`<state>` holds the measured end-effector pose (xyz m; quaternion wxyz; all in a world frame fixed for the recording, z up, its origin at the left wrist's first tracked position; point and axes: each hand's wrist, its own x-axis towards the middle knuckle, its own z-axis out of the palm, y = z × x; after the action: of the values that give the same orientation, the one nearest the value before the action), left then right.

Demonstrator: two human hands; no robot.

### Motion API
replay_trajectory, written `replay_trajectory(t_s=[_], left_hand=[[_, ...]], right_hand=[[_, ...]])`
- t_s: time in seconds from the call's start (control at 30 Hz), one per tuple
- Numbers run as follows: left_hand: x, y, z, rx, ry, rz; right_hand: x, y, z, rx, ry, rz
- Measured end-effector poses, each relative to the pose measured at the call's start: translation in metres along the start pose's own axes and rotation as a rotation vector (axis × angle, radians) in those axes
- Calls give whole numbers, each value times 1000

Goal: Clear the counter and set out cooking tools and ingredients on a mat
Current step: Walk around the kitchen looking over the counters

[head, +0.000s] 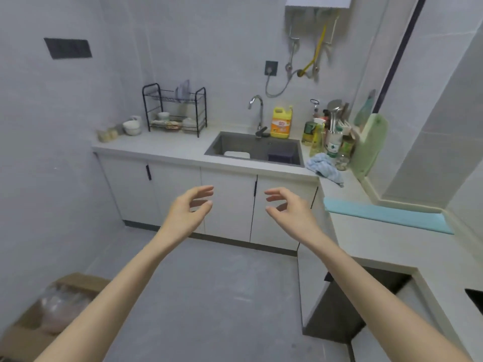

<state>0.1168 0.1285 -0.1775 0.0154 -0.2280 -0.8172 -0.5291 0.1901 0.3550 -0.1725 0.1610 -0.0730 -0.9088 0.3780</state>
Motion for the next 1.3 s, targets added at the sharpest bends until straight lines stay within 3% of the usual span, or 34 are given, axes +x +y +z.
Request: replay_trajectory(t_s=[0.7, 1.3], left_hand=[[271, -176, -216, 120, 338, -195], [510, -387, -429, 145, 323, -254]], right_hand=[[389, -107, 238, 220, -300, -217], [660, -212, 484, 295, -378, -163]])
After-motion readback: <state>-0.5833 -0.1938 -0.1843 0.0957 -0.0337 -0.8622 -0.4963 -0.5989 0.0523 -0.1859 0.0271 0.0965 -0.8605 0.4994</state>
